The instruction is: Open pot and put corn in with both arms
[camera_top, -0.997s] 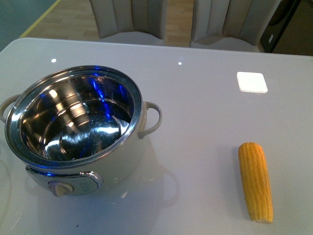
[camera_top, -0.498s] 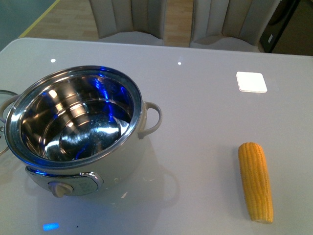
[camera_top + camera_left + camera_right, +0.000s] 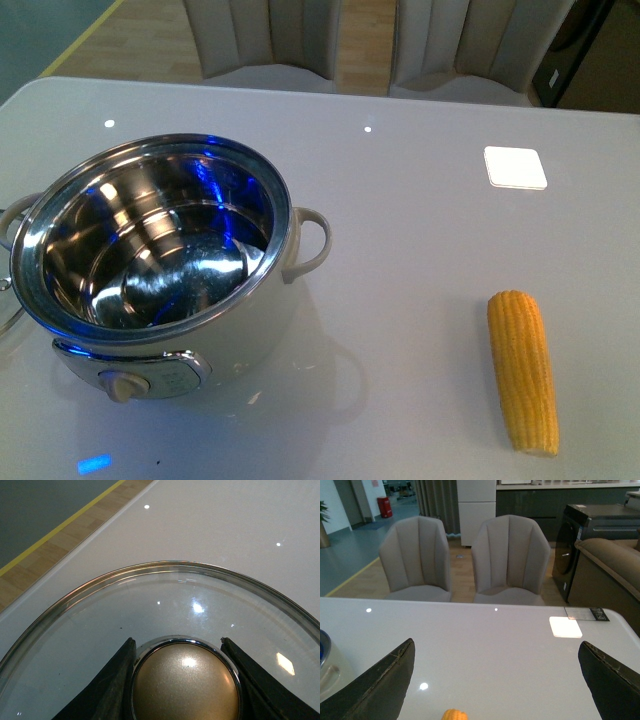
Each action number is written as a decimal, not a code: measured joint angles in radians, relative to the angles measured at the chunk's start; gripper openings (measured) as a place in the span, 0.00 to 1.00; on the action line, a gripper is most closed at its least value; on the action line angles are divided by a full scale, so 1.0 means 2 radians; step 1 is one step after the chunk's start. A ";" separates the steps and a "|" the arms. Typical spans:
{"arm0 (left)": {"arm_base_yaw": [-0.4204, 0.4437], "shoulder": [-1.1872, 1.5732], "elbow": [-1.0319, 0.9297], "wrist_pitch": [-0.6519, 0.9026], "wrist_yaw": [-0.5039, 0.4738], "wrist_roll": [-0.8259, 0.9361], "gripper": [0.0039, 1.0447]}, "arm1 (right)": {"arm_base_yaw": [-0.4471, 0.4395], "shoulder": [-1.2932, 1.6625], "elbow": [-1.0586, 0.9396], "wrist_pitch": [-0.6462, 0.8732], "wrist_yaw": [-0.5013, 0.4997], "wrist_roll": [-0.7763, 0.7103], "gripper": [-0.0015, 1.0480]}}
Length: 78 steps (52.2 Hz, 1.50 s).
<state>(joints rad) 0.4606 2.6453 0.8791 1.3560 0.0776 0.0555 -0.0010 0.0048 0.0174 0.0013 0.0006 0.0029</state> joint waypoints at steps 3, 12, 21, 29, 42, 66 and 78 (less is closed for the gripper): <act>0.000 0.000 -0.002 0.001 0.000 -0.001 0.45 | 0.000 0.000 0.000 0.000 0.000 0.000 0.91; 0.000 -0.001 -0.014 -0.001 -0.004 -0.006 0.80 | 0.000 0.000 0.000 0.000 0.000 0.000 0.91; 0.000 -0.019 -0.030 -0.003 -0.011 -0.009 0.94 | 0.000 0.000 0.000 0.000 0.000 0.000 0.91; 0.004 -0.070 -0.059 -0.009 -0.015 -0.014 0.93 | 0.000 0.000 0.000 0.000 0.000 0.000 0.91; 0.014 -0.236 -0.130 -0.037 0.001 -0.035 0.93 | 0.000 0.000 0.000 0.000 0.000 0.000 0.91; -0.040 -0.691 -0.310 -0.172 0.148 -0.038 0.63 | 0.000 0.000 0.000 0.000 0.000 0.000 0.91; -0.096 -0.771 -0.374 -0.198 0.092 -0.034 0.25 | 0.000 0.000 0.000 0.000 0.000 0.000 0.91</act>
<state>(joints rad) 0.2691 1.1027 0.1307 0.9604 0.2607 -0.0116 -0.0010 0.0048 0.0174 0.0013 0.0002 0.0029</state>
